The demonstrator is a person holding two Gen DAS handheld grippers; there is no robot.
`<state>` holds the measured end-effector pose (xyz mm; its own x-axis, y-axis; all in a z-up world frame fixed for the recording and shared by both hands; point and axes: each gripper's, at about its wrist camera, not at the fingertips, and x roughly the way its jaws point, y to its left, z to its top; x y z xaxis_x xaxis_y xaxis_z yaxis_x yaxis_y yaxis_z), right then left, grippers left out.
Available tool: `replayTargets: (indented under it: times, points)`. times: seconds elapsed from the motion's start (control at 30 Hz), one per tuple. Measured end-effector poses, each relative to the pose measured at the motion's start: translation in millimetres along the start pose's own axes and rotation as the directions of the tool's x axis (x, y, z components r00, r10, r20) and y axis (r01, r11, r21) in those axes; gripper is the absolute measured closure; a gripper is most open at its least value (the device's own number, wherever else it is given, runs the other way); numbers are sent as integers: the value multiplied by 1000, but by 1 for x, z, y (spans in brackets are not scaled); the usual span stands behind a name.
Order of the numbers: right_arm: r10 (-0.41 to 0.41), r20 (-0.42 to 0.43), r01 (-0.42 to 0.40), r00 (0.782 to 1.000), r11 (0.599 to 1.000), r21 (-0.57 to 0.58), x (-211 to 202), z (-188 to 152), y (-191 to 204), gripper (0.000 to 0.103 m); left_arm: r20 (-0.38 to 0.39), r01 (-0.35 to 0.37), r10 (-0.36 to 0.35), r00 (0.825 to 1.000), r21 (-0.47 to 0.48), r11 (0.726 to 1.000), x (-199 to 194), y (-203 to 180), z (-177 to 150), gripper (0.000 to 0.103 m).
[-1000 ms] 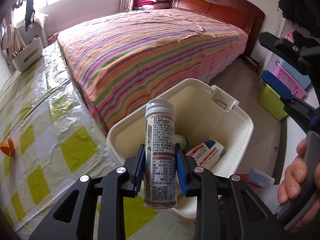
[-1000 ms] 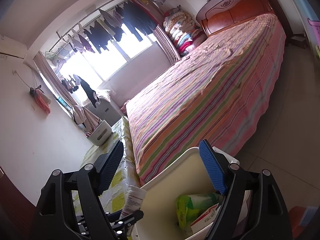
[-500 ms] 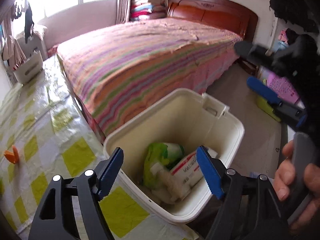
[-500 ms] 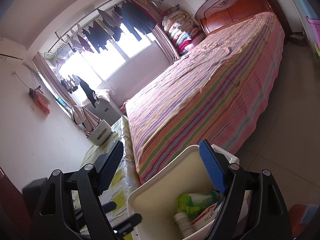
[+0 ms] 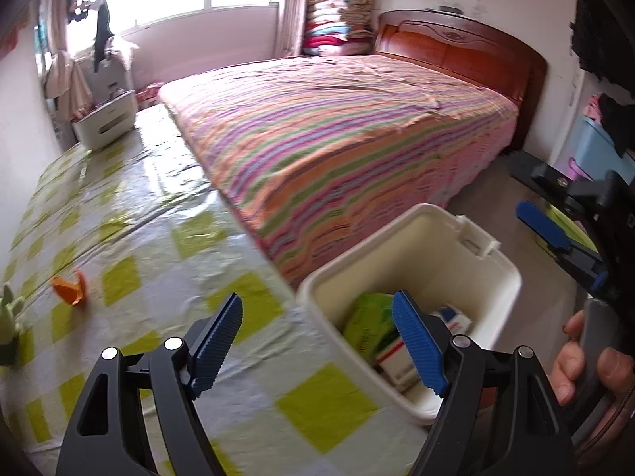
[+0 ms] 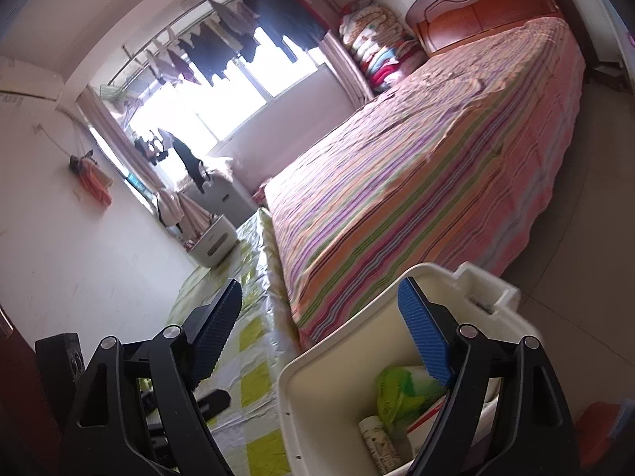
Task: Collect trash
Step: 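Move both tools back toward the plush and orange peel on the table, then grasp the green hedgehog plush with the left tool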
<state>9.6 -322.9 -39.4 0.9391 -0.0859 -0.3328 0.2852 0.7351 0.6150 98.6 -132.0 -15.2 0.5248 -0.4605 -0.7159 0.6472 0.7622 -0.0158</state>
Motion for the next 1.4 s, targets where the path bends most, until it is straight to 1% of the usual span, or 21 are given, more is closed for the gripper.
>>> replayTargets:
  times: [0.2, 0.4, 0.53, 0.63, 0.7, 0.77, 0.87, 0.9, 0.93, 0.97, 1.07, 1.1, 1.13, 1.2, 1.23, 1.27, 1.3, 1.37, 1.4]
  points:
    - [29, -45, -31, 999, 999, -30, 17, -13, 24, 24, 7, -77, 78, 997, -58, 995, -12, 46, -9, 27]
    - [62, -99, -69, 993, 996, -61, 36, -31, 55, 23, 7, -161, 164, 986, -143, 977, -26, 101, -24, 27]
    - [82, -134, -93, 988, 992, -81, 49, -43, 75, 23, -1, -246, 251, 968, -202, 948, -38, 144, -37, 27]
    - [91, -171, -109, 981, 989, -100, 62, -54, 90, 23, 0, -306, 316, 949, -254, 918, -51, 178, -48, 27]
    - [95, -197, -119, 976, 987, -111, 70, -63, 100, 23, 5, -352, 368, 930, -284, 892, -60, 200, -54, 27]
    - [104, -233, -135, 967, 984, -120, 80, -74, 109, 23, 14, -405, 434, 901, -333, 852, -74, 227, -61, 27]
    - [108, -261, -146, 959, 980, -132, 89, -83, 117, 22, 24, -443, 492, 870, -397, 804, -87, 262, -69, 27]
    - [107, -269, -148, 957, 979, -138, 91, -84, 119, 22, 31, -465, 525, 850, -423, 778, -93, 278, -72, 27]
    - [106, -276, -150, 955, 978, -142, 94, -87, 122, 22, 33, -481, 548, 836, -439, 759, -96, 288, -75, 27]
    - [105, -282, -151, 954, 978, -145, 96, -88, 124, 22, 26, -505, 581, 814, -463, 729, -99, 303, -78, 27]
    - [97, -302, -149, 948, 977, -155, 103, -93, 127, 22, -2, -536, 621, 783, -507, 675, -100, 333, -81, 27]
    - [95, -309, -149, 946, 977, -155, 105, -94, 125, 22, -15, -542, 626, 780, -516, 663, -98, 346, -81, 27]
    - [93, -315, -148, 945, 977, -155, 108, -94, 125, 22, -24, -540, 620, 784, -519, 663, -95, 353, -80, 27]
    - [93, -327, -151, 940, 976, -155, 112, -97, 128, 22, -42, -523, 598, 801, -536, 663, -87, 369, -78, 27]
    - [95, -330, -153, 939, 976, -156, 113, -99, 132, 22, -41, -510, 584, 811, -539, 670, -84, 372, -76, 27]
    - [96, -334, -157, 938, 974, -162, 115, -100, 137, 22, -41, -487, 558, 829, -543, 684, -78, 378, -75, 27]
    - [97, -338, -163, 936, 972, -171, 117, -100, 143, 22, -54, -483, 547, 835, -546, 685, -73, 381, -73, 27]
    - [105, -349, -182, 931, 964, -195, 124, -98, 159, 22, -65, -488, 543, 837, -540, 686, -65, 387, -71, 27]
    - [111, -354, -194, 929, 959, -207, 125, -97, 167, 21, -61, -506, 563, 824, -526, 684, -62, 387, -68, 27]
